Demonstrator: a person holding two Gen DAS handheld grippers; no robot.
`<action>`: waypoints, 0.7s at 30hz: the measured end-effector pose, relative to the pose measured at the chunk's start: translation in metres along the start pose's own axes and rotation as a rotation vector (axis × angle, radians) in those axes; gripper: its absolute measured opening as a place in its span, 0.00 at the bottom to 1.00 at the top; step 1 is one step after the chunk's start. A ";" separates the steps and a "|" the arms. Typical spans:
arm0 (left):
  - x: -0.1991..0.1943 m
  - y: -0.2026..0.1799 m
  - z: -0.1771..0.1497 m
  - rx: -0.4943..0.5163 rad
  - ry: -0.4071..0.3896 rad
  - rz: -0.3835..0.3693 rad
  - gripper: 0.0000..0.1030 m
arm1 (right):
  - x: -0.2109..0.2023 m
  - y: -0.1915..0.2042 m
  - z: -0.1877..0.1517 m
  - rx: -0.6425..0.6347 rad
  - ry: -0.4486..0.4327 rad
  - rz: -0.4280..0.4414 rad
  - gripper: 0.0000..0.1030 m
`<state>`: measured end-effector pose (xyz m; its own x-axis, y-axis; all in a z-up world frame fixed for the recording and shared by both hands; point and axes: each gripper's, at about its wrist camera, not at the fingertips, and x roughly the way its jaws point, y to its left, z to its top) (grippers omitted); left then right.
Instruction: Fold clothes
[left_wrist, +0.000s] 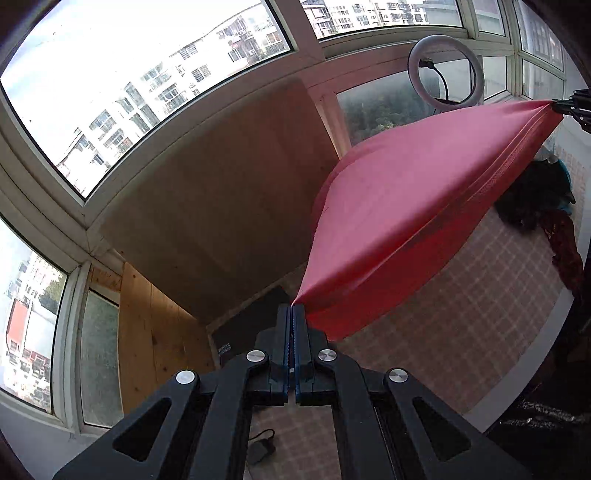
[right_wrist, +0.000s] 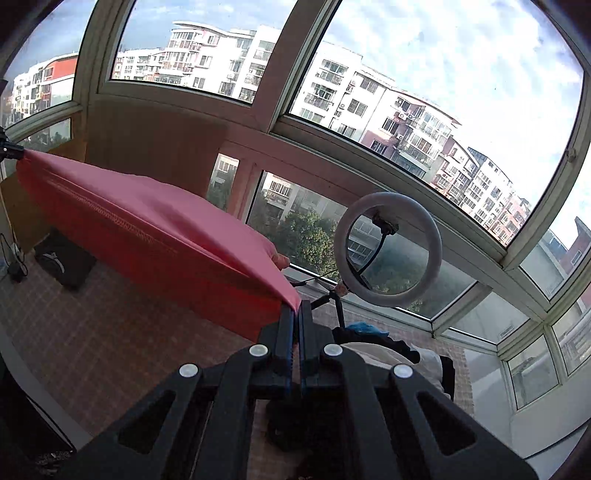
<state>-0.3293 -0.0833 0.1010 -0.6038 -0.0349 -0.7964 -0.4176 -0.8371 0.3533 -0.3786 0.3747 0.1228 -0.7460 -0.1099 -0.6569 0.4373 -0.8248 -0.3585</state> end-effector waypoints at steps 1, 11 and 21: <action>0.015 -0.017 -0.016 0.028 0.045 -0.027 0.01 | 0.010 0.010 -0.024 -0.005 0.051 0.025 0.02; 0.150 -0.171 -0.175 0.174 0.465 -0.319 0.01 | 0.107 0.081 -0.260 0.155 0.489 0.230 0.02; 0.161 -0.181 -0.200 0.097 0.511 -0.382 0.01 | 0.108 0.100 -0.312 0.193 0.591 0.288 0.02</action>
<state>-0.2148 -0.0464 -0.1899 -0.0114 -0.0198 -0.9997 -0.6133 -0.7895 0.0227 -0.2591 0.4535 -0.1904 -0.1901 -0.0638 -0.9797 0.4390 -0.8981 -0.0267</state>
